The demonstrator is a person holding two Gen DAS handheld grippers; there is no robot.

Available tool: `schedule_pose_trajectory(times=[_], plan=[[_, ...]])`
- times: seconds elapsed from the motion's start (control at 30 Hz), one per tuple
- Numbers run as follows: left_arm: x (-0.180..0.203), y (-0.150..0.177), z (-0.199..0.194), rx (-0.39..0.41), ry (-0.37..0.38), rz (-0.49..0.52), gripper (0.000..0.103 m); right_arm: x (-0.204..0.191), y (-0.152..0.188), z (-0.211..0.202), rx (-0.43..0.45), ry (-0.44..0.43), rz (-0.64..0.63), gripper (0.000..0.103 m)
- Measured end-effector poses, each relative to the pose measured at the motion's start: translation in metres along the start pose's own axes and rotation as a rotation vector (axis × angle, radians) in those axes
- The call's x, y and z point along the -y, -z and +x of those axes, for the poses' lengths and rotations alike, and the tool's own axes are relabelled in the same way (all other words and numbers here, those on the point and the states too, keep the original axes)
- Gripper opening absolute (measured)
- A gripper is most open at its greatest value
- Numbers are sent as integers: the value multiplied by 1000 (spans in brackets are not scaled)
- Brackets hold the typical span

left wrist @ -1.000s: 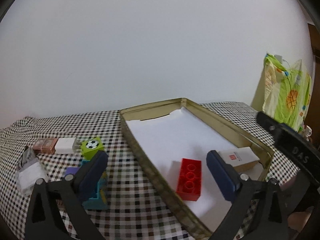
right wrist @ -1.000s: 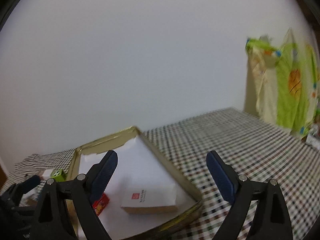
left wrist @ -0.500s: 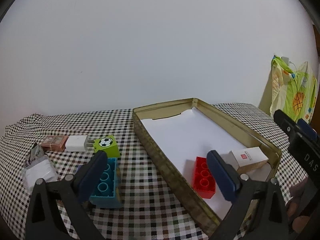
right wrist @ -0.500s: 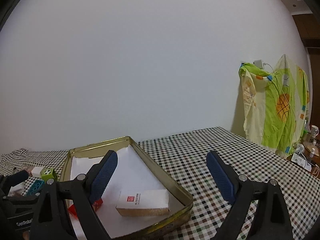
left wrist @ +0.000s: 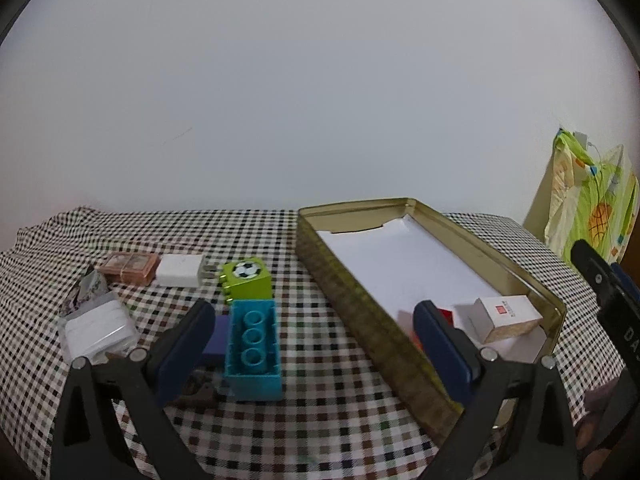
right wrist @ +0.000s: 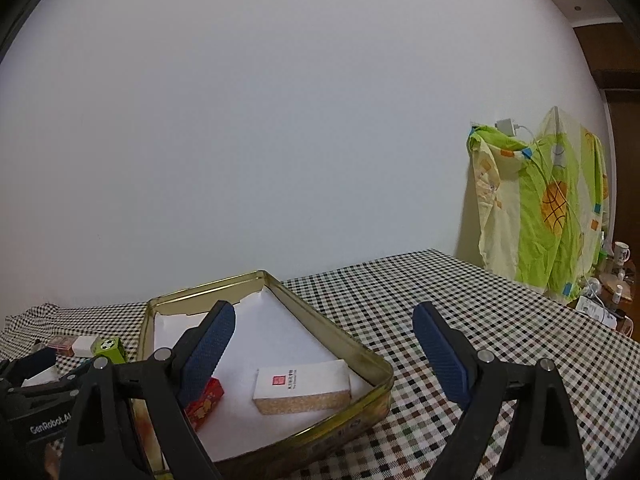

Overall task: Organize rigid objects
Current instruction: 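Open both tools and withdraw them from the tin toward the remaining objects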

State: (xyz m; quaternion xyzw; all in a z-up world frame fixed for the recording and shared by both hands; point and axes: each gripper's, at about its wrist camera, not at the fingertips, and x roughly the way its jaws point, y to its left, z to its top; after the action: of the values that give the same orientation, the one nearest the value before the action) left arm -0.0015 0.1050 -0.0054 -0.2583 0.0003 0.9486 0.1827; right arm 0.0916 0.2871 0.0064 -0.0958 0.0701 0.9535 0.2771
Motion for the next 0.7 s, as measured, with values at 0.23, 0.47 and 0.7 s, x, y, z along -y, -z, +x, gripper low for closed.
schedule_pose_trajectory(times=[0.23, 0.47, 0.7], plan=[[-24, 1, -2, -7, -14, -21, 101, -19, 3, -5, -21, -13, -28, 92], [-51, 2, -1, -31, -17, -64, 101, -50, 10, -15, -25, -59, -54, 92], [-71, 2, -2, -35, -33, -79, 101, -76, 14, -18, -39, -116, -67, 92]])
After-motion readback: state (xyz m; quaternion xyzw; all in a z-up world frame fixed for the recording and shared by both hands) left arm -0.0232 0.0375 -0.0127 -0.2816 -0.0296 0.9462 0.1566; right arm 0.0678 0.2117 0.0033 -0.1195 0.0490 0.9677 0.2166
